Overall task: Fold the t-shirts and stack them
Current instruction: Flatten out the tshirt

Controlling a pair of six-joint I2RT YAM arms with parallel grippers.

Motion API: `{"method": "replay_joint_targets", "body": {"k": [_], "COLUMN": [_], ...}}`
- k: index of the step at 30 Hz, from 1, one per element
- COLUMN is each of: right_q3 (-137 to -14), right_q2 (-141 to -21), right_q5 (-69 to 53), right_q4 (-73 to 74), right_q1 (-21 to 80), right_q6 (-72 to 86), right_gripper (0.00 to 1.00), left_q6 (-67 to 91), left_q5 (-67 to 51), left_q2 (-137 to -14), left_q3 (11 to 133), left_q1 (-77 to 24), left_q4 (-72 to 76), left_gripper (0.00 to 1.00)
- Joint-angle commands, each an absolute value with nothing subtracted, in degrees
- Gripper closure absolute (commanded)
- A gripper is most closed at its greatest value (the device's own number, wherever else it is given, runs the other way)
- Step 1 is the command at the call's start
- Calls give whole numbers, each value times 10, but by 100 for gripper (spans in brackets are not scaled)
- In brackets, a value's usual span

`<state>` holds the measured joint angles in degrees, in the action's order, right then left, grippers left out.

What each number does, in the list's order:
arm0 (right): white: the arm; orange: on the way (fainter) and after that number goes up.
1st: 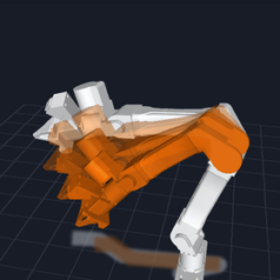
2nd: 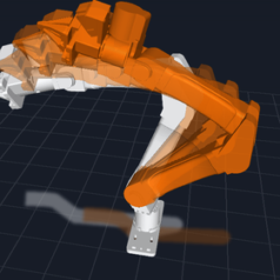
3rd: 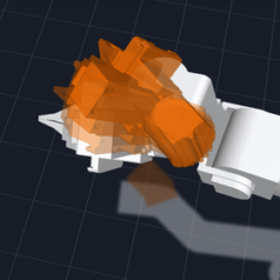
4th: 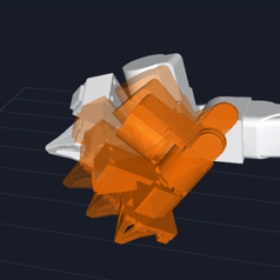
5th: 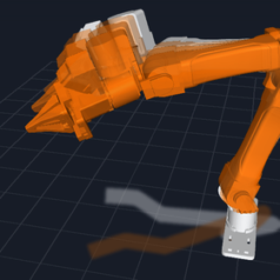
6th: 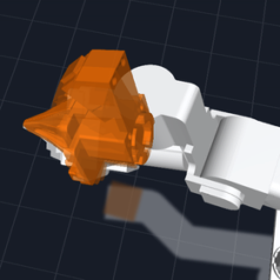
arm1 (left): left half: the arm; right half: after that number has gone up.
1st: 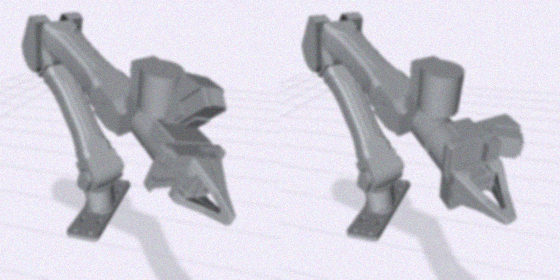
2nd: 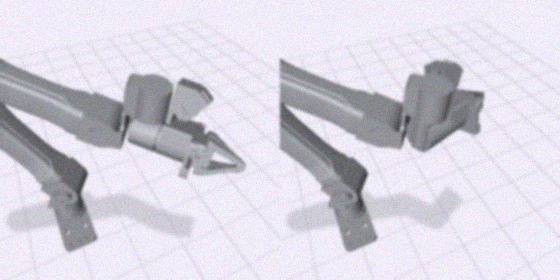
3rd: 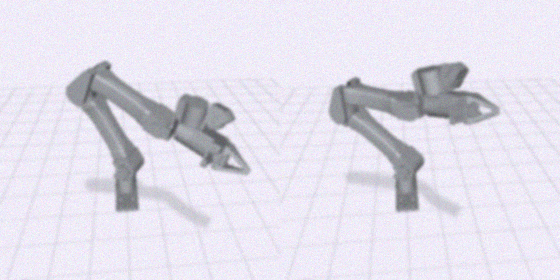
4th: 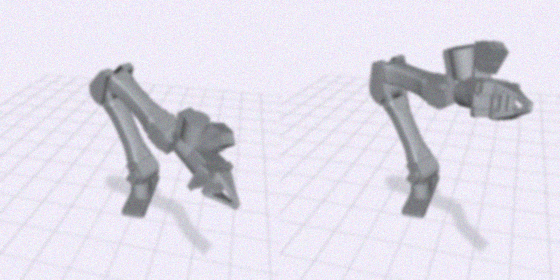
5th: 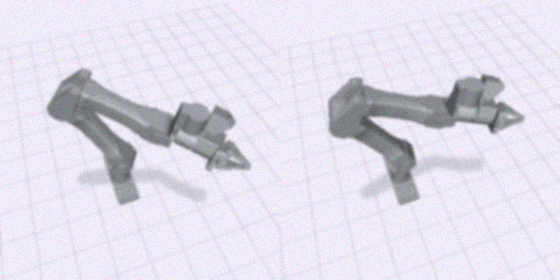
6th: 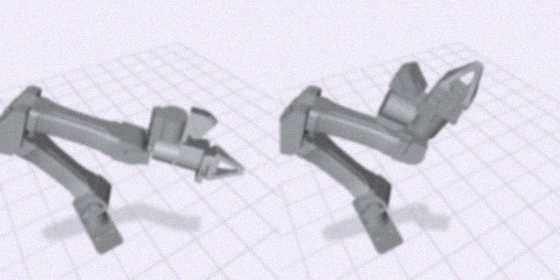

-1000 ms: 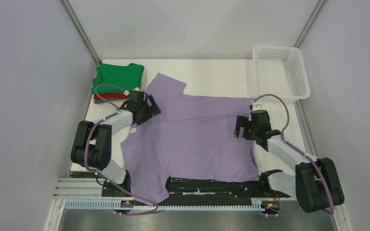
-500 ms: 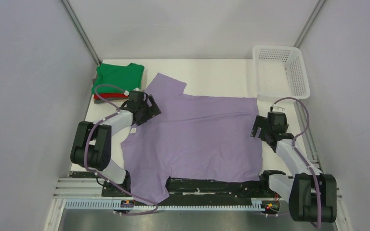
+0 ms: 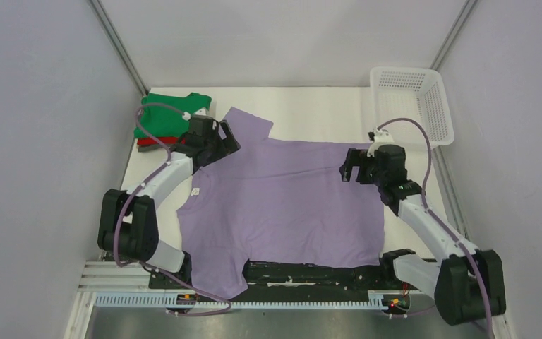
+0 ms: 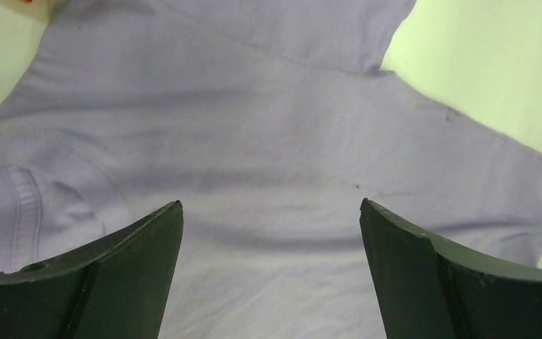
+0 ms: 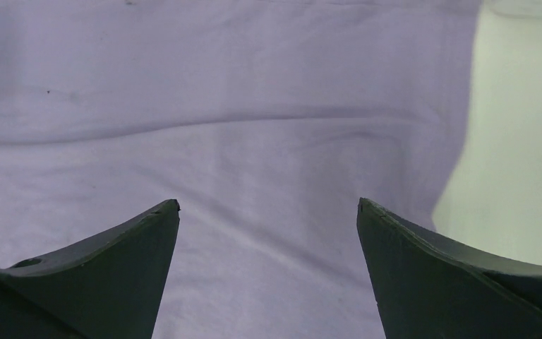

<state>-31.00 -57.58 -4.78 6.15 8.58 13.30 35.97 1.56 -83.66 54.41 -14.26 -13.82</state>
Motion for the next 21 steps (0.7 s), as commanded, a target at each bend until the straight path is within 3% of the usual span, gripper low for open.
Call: {"method": "replay_joint_targets", "body": {"k": [1,8,21], "right_q3": [-386,-443,-536], "right_q2": [-681,-830,-1027], "right_q5": [-42,27,9], "right_q4": [20,-17,-38], "right_q1": [122,132,126], "right_q6": [101,97,83], "right_gripper": [2,2,2], "left_q6": [339,333,338], "left_q5": [52,73,92], "left_q2": [-905,-1040,-1265], "left_q3": [616,710,920], "left_q1": [-162,-183,-177], "left_q4": [-193,-254,-338], "left_gripper": [0,0,0]}}
